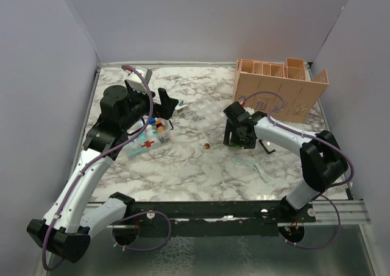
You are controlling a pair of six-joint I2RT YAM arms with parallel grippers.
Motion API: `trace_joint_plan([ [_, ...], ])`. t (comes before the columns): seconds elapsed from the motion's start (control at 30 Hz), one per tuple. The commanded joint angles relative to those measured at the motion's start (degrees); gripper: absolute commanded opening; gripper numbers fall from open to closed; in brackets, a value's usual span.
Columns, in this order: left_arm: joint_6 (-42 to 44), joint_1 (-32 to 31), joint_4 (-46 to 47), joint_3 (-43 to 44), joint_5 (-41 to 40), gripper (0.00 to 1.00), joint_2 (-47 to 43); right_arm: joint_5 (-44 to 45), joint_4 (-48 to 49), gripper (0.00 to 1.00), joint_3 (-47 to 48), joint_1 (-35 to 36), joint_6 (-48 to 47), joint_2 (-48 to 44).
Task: Organize the medicine kit
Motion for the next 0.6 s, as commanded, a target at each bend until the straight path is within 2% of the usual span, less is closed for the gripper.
trace_joint_plan([
  [0.0,-0.9,-0.1,2.9,-0.5,-0.8,0.99,-1.2,2.7,-0.4,0.75,1.2,0.4,2.6,1.7],
  [0.33,-2.4,-0.1,3.8,-0.8,0.4,0.99,-0.4,5.1,0.9,0.75,3.4,0.4,5.6,6.7],
  [0.57,-2.4,-0.1,3.9,-1.0,0.1,0.99,-0.6,5.6,4.4,0.75,0.9,0.4,3.8,7.3],
])
